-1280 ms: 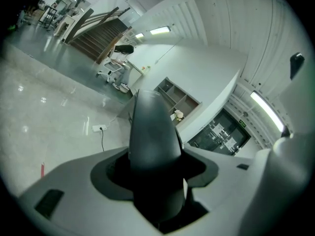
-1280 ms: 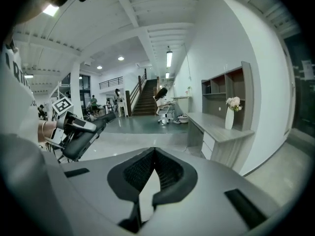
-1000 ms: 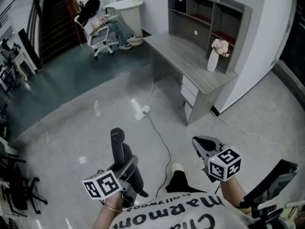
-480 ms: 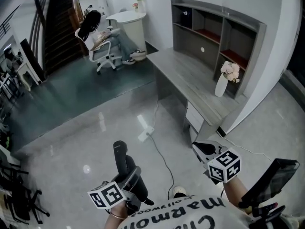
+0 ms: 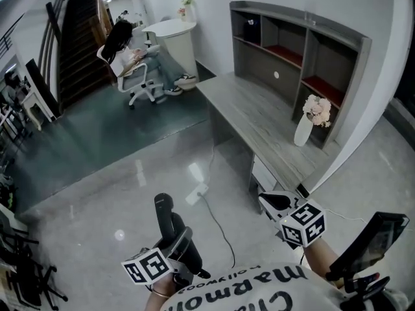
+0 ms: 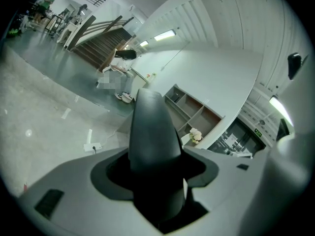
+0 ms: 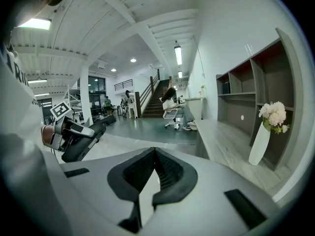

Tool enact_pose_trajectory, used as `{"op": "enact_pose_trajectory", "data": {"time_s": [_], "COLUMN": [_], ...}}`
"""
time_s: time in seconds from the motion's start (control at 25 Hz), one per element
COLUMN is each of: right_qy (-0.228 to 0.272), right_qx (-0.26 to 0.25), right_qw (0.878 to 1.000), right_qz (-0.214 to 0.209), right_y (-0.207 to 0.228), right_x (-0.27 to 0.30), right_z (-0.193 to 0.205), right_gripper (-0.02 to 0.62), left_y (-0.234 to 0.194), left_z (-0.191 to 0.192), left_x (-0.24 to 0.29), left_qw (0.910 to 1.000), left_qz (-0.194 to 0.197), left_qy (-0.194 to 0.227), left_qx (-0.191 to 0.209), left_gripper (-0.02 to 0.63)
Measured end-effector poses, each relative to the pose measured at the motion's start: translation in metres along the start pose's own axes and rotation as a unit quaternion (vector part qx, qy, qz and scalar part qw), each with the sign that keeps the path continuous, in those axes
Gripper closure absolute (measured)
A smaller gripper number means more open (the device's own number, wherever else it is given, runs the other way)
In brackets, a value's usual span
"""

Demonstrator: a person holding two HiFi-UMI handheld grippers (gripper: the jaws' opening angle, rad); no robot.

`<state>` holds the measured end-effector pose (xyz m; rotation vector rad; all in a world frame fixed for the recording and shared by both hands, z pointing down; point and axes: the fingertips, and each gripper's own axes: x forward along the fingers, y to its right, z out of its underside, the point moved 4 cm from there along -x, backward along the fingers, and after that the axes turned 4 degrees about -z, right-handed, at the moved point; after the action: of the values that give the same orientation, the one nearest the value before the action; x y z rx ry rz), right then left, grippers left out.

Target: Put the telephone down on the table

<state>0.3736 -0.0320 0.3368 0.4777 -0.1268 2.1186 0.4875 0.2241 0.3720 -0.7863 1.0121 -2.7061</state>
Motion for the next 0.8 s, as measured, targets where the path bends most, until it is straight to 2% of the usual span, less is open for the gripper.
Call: {"op": "enact_pose_trajectory", "data": {"time_s": [0.24,0.48,0.8], "right_qy": [-0.001,-0.011,-0.001], "right_qx": [-0.003,-0.004,0.015], "right_qw": [1.0,1.0,0.999], "right_qz": [-0.006,-0.019,-0.03], "right_y": [0.023,0.042,0.052], "right_x": [0.016,0.032,0.07], "right_z": [-0.008,-0.011,-0.019], "right_gripper": [0.589,0.589,0.589], "left_y": [0.006,0.003,-0.007], "left_z": [-0.013,-0.023,-0.056], "left_x": [0.023,0.045,0.061], "left_qw": [1.0,0.9999,1.0], "left_qz": [0.007,-0.002,-0.007], "left_qy": [0.0,-0.002,0.002], "left_qx": [-0.005,-0.014,-0.004], "left_gripper": [0.333,0.333,0.333]}}
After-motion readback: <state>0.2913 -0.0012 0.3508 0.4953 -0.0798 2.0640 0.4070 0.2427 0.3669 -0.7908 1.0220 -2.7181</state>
